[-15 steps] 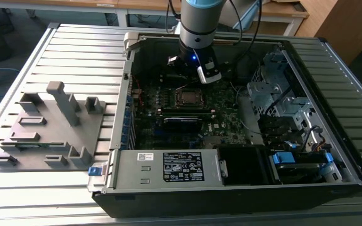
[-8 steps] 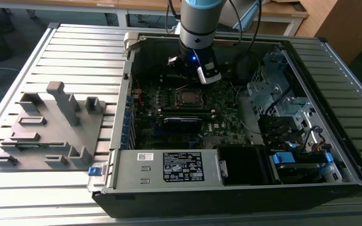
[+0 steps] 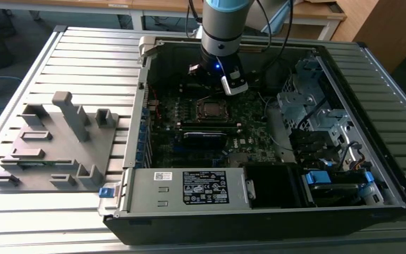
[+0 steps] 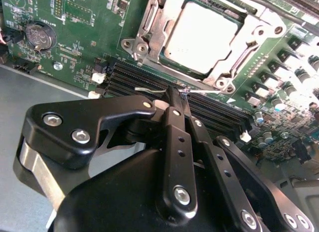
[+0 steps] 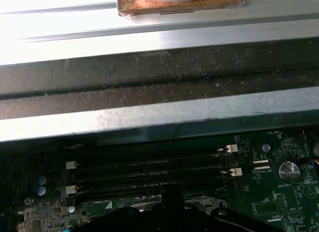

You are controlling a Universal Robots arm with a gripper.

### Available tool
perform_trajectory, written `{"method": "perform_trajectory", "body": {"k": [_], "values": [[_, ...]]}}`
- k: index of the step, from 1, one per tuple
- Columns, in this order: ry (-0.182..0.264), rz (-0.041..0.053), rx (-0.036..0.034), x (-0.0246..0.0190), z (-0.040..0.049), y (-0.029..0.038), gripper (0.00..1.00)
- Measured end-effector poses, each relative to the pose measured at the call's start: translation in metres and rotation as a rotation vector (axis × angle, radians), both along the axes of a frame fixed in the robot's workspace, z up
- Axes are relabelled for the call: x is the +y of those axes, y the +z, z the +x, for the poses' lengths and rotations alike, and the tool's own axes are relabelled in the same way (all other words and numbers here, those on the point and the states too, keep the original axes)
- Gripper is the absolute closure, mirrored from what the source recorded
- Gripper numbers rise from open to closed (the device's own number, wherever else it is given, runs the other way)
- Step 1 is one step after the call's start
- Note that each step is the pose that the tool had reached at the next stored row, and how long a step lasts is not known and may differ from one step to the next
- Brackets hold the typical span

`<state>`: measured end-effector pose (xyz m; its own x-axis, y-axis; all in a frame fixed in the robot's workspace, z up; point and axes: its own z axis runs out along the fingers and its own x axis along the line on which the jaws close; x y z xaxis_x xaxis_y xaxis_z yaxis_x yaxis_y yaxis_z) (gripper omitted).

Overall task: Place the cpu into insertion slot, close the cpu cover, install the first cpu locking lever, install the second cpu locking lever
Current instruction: 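Install the first cpu locking lever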

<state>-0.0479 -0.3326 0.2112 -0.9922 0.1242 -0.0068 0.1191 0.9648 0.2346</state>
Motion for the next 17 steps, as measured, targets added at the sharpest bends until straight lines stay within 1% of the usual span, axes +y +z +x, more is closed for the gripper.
{"method": "perform_trajectory", "body": {"k": [3, 6, 12, 17], "values": [[0.0, 0.0, -0.0001, 0.0, 0.0, -0.0001, 0.9], [0.0, 0.0015, -0.0023, 0.0, -0.0001, -0.0011, 0.9], [0.0, 0.0072, -0.0126, 0.0, 0.0, -0.0034, 0.9], [0.0, 0.0078, -0.022, 0.0, 0.0, -0.0065, 0.9]]}}
